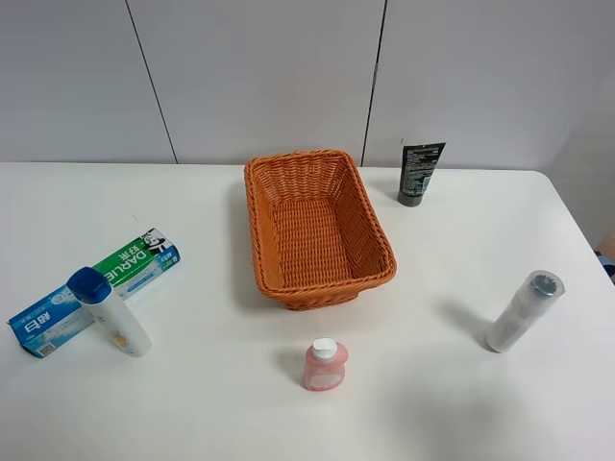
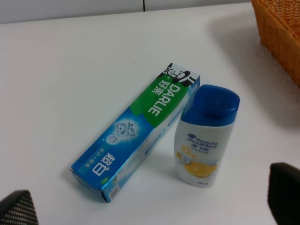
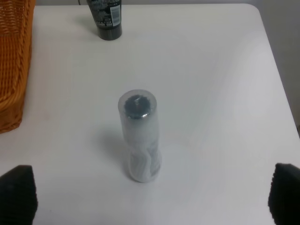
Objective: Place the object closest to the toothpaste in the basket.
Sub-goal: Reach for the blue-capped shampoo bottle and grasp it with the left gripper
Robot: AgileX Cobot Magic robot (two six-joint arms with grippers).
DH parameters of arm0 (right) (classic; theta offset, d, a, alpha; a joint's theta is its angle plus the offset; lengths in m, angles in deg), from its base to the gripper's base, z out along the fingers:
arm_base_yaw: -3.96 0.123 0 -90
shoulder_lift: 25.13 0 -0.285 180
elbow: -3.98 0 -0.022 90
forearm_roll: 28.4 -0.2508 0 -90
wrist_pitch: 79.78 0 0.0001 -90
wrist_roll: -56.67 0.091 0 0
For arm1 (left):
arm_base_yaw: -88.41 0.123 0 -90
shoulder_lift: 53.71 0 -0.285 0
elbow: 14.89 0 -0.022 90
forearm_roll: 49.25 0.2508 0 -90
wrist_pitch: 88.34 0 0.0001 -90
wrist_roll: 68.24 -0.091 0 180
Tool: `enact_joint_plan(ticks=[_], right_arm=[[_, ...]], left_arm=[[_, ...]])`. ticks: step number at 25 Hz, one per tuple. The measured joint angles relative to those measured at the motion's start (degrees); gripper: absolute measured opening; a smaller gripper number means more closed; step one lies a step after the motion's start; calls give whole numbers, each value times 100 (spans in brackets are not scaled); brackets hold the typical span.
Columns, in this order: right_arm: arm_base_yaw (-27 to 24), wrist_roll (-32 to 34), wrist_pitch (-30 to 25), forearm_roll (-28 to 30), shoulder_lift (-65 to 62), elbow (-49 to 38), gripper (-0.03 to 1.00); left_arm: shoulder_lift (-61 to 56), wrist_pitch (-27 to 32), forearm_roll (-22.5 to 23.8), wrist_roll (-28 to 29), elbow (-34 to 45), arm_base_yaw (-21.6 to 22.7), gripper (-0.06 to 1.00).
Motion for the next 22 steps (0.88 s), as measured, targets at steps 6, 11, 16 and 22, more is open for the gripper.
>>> enact_joint_plan(ticks=[6, 11, 16, 22], right_arm=[[0, 0, 0, 0, 0, 0, 99], [0, 0, 0, 0, 0, 0, 99], [0, 0, 0, 0, 0, 0, 99], [0, 0, 0, 0, 0, 0, 99]], left_arm=[[0, 0, 0, 0, 0, 0, 99], [0, 0, 0, 0, 0, 0, 99], [0, 0, 0, 0, 0, 0, 99], [1004, -661, 90, 47, -286, 0, 99]])
